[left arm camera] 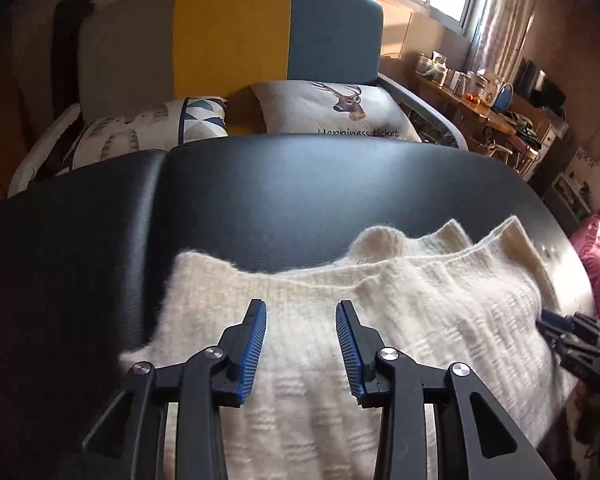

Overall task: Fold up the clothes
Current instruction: 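Adjust the folded sweater edge with the left gripper and regrasp it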

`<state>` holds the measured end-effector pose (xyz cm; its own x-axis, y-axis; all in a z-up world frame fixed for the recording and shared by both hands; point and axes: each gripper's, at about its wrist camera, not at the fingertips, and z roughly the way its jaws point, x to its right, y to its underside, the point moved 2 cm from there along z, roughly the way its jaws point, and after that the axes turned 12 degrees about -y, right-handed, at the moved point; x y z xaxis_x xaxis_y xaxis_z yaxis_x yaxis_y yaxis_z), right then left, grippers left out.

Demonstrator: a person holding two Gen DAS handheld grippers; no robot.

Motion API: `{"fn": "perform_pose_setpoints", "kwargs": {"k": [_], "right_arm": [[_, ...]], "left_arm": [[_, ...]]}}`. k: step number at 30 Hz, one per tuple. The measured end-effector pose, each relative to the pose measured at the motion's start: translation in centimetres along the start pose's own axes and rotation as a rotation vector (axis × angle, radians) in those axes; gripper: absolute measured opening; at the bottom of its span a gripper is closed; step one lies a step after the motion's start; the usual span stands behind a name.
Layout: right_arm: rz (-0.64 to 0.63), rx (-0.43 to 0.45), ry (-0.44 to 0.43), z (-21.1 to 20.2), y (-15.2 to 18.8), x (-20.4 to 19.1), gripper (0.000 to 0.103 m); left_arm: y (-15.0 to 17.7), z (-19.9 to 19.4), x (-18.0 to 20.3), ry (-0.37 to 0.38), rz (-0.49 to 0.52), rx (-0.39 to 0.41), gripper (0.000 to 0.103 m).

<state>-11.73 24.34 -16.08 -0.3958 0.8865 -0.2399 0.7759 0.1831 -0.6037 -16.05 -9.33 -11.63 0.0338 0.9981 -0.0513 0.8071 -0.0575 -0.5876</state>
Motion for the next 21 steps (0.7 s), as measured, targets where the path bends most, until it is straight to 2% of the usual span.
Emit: {"fn": "perform_pose_setpoints", "kwargs": {"k": [2,5,8,9,10,12,16,20,21], "right_arm": [[0.008,0.006,0.003,0.0,0.1,0.0,0.027],[0.015,0.01,0.006,0.0,0.0,0.0,0.027],[0.014,0.012,0.005,0.0,-0.1,0.1,0.027],[0.013,0.012,0.003,0.0,-0.1,0.1,0.027],[0.013,0.01,0.002,0.0,-0.1,0.1,0.027],[0.017,0.001,0.001,-0.1,-0.2,0.1,0.027],[0.001,0.007,0.021,-0.2,-0.2,-0.2,0.027],[-0.02,0.027,0.035,0.1,0.2,-0.4,0.027],[-0.018,0.03,0.034,0.1,0.2,-0.3,0.027]], "left_arm": [[0.6,0.3,-0.5,-0.032,0.06,-0.014,0.037],[1.1,1.9,1.1,-0.099,0.178,-0.038,0.039],[1.1,3.0,2.0,-0.148,0.218,-0.055,0.038],[1.2,3.2,2.1,-0.162,0.215,-0.054,0.027],[1.2,3.3,2.2,-0.175,0.206,-0.046,0.017],[1.2,2.9,1.6,-0.208,0.129,-0.018,0.007],[1.5,3.5,-0.9,-0.215,-0.058,-0.036,0.007],[1.2,3.4,-1.2,-0.171,-0.088,-0.039,0.01],[1.0,2.8,-1.8,-0.141,-0.109,-0.038,0.017]]}}
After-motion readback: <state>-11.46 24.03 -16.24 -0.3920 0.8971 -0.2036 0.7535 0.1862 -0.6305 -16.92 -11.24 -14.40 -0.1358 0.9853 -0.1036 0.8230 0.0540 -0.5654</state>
